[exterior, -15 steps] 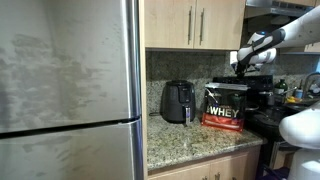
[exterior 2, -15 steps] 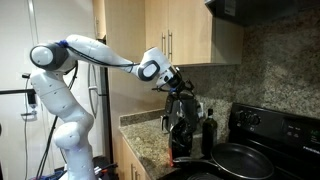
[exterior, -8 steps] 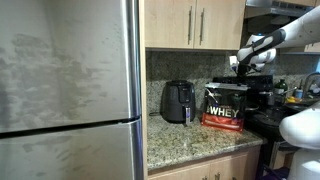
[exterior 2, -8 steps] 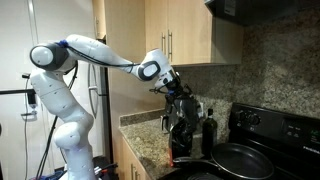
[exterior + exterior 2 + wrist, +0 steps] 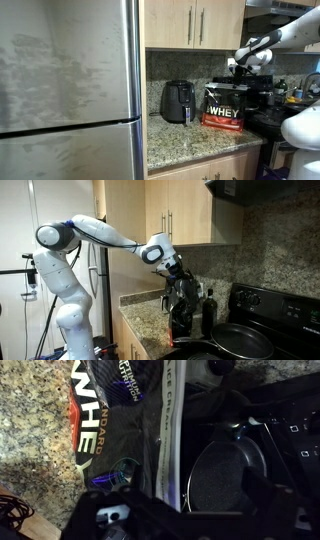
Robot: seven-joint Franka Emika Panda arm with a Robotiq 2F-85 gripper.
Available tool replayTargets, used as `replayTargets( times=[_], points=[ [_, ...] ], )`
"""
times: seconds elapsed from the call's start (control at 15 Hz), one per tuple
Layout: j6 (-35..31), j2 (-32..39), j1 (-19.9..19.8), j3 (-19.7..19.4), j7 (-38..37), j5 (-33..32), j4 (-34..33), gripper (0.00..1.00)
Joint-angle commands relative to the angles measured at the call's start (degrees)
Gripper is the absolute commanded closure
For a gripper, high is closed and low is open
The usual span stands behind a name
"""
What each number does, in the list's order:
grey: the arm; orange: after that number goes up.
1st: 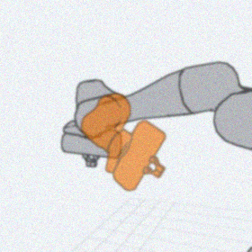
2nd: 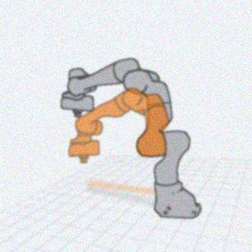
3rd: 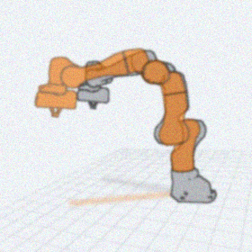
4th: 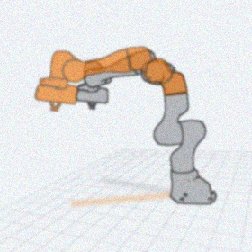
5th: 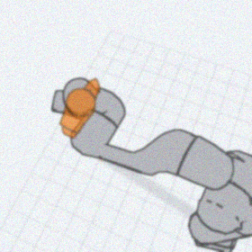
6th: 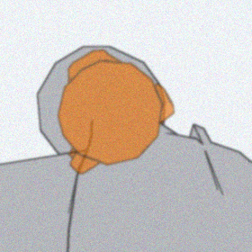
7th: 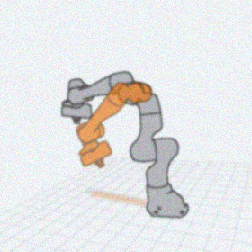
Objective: Close the drawer door on the right and pick the bag and move it to the corner
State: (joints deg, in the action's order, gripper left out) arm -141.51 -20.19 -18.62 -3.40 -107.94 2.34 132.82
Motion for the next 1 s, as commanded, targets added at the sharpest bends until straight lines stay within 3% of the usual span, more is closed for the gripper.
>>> replayTargets(
  times=[0.0, 0.13, 0.4, 0.53, 0.6, 0.67, 0.93],
  points=[
    [0.1, -0.1, 0.6, -0.6, -0.1, -0.3, -0.1, 0.00],
    [3.7, -0.3, 0.5, -0.5, -1.2, -0.5, -0.7, 0.00],
    [3.9, -0.2, 1.9, -1.2, -2.2, 3.4, -0.5, 0.00],
    [5.0, -0.3, 1.5, -0.8, -4.1, 2.7, -0.7, 0.00],
    [2.8, 1.5, 0.2, 1.1, -9.2, -0.1, -0.6, 0.00],
    [3.0, 0.0, 1.6, -0.8, -4.8, 1.3, -0.2, 0.00],
    [2.9, 0.8, 1.8, -0.3, -8.5, 0.0, -0.2, 0.00]
  ],
)
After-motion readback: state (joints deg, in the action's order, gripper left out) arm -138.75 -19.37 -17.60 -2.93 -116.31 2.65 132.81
